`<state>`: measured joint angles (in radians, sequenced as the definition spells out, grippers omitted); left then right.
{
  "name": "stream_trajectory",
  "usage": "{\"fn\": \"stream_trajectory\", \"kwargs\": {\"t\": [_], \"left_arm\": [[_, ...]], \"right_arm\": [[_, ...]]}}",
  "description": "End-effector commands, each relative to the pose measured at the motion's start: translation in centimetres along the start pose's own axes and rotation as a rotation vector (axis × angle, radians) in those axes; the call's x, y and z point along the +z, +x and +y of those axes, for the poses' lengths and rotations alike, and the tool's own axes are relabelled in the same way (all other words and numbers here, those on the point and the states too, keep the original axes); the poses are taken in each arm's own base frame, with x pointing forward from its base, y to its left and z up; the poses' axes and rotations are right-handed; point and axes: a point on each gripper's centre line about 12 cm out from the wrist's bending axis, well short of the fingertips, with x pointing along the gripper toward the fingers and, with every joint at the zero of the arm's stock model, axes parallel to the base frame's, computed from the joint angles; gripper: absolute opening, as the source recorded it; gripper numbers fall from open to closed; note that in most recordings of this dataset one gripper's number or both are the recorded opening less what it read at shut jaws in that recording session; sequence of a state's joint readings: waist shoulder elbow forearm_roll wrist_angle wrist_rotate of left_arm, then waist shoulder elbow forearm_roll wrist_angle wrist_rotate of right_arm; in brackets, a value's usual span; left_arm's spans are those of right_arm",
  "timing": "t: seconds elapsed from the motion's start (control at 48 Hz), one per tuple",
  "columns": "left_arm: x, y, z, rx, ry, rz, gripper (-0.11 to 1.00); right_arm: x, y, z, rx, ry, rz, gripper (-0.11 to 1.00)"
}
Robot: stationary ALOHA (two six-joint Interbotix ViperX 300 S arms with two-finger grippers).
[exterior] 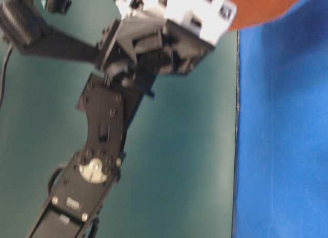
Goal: Fold the orange towel.
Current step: 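Lay the right end onto the left end, folding the strip in half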
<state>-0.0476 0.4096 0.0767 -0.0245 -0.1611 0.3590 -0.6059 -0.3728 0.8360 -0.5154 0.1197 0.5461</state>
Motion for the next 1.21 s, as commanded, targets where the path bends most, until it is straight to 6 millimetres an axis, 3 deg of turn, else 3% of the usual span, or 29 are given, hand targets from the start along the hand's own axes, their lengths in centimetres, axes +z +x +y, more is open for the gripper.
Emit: {"fn": "stream_trajectory", "kwargs": {"t": [0.0,0.146,0.271,0.5,0.813,0.959,1.188], "left_arm": [[3.0,0.1,-1.1,-0.012,0.017,-0.073,0.02],[2.7,0.3,-1.3,-0.017,0.0,-0.064,0.02],[1.9,-0.2,-1.6,-0.025,-0.033,-0.043,0.02],[-1.2,-2.3,-2.5,-0.045,-0.142,0.029,0.02],[-5.9,-7.2,-4.7,-0.065,-0.22,0.08,0.02],[-7.4,-8.2,-4.9,-0.065,-0.259,0.105,0.02],[-8.6,-8.0,-4.8,-0.059,-0.271,0.131,0.06]], "right_arm": [[0.6,-1.3,-0.6,-0.02,0.011,-0.03,0.03],[0.1,-1.3,-0.7,-0.028,0.01,-0.01,0.03],[0.0,-0.2,-0.2,-0.012,-0.002,0.009,0.03],[0.5,4.0,2.2,0.06,-0.034,0.034,0.03],[1.3,8.9,5.4,0.121,-0.092,0.061,0.03],[0.8,9.9,5.6,0.125,-0.094,0.079,0.03],[0.5,10.2,6.0,0.137,-0.099,0.079,0.03]]}}
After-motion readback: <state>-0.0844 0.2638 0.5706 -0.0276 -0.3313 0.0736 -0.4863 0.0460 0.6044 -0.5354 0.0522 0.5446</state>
